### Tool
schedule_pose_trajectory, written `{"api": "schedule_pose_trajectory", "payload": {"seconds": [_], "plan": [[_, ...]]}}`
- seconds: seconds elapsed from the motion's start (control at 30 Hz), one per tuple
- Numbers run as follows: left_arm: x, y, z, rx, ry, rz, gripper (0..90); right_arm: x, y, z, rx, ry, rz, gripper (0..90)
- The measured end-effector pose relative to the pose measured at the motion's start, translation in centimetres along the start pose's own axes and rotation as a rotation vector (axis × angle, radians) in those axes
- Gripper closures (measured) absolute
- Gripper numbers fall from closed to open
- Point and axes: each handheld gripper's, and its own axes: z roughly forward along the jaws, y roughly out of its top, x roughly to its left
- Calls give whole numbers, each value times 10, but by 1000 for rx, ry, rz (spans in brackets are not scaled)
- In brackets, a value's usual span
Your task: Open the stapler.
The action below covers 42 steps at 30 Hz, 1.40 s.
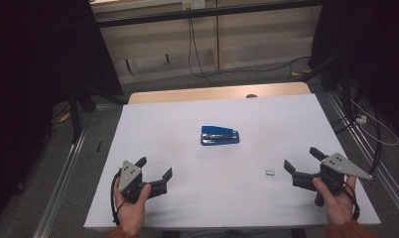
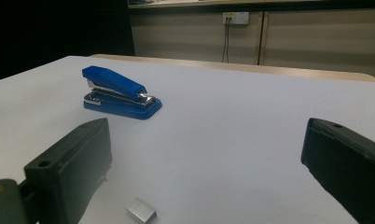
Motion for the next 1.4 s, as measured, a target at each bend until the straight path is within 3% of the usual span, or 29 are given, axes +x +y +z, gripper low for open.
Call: {"api": "schedule_pose_trajectory", "payload": {"seconds": [0.37,0.5,0.63,0.77,1.0,1.07,1.27,1.4], "plan": [[2,1,4,38,-19,6,31,0,-1,1,10,14,-1,16],[2,0,7,64,-40,5,36,5,0,0,2,58,-5,11],[1,1,7,53,-41,15,36,9,-1,0,3,53,-19,12],[1,1,8,66,-73,20,62,12,-1,3,16,60,-37,12],[5,1,6,67,-106,-7,66,20,1,14,41,99,-41,11],[5,0,6,65,-98,4,64,20,2,18,38,102,-58,14],[4,2,12,68,-127,14,53,22,4,22,34,113,-72,13],[4,6,19,67,-138,21,49,30,9,28,18,99,-75,18]]}}
